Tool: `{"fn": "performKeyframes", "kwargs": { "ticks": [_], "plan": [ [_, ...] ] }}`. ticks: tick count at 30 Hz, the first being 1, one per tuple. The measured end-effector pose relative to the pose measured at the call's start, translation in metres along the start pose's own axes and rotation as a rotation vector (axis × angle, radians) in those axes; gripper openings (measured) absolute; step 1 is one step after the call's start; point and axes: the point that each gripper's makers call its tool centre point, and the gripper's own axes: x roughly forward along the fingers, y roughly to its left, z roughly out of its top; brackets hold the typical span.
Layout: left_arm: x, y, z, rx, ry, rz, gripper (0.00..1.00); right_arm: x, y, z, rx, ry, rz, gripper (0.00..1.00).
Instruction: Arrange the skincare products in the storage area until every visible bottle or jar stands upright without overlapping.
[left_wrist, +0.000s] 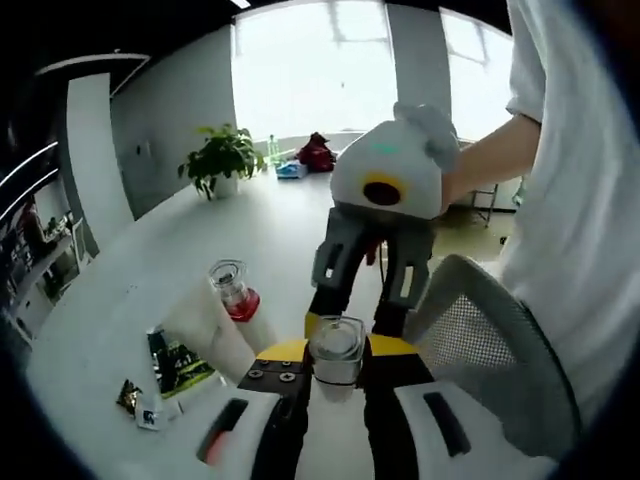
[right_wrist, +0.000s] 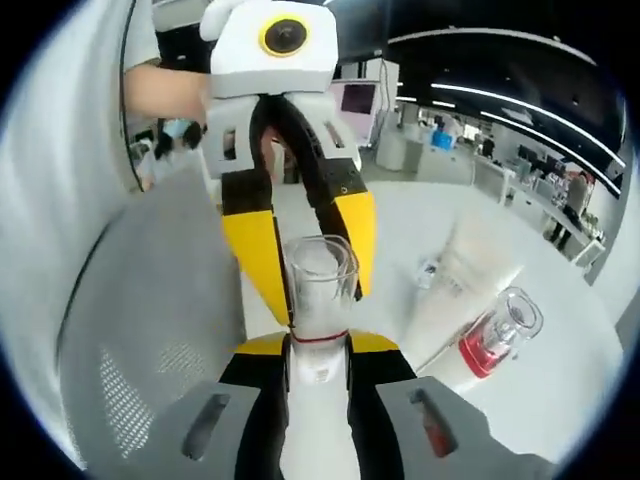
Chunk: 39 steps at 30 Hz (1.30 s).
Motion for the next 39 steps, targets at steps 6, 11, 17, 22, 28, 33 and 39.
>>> {"fn": "performKeyframes", "kwargs": {
  "ticks": [6,11,17,22,28,33,39],
  "plan": [
    [0.016,0.007,-0.01,0.01,0.031,-0.015,0.23,0.007,-0.01,-0.018,0.017,0.038,-0.006,0.2],
    [0.023,0.016,-0.021,0.004,0.062,-0.011,0.23,0.017,-0.019,-0.027,0.011,0.058,-0.009,0.2],
    [0.026,0.024,-0.03,-0.014,0.092,-0.01,0.23,0.025,-0.024,-0.033,0.021,0.06,0.012,0.2],
    [0.031,0.028,-0.036,-0.012,0.108,-0.012,0.23,0.03,-0.026,-0.038,0.035,0.064,0.014,0.2],
    [0.035,0.028,-0.04,-0.018,0.114,-0.018,0.23,0.033,-0.024,-0.041,0.037,0.08,0.02,0.2],
    [0.036,0.031,-0.039,-0.029,0.096,-0.028,0.24,0.035,-0.025,-0.046,0.061,0.083,0.019,0.2],
    [0.037,0.031,-0.038,-0.04,0.079,-0.037,0.24,0.036,-0.025,-0.048,0.076,0.092,0.017,0.2]
  ]
}}
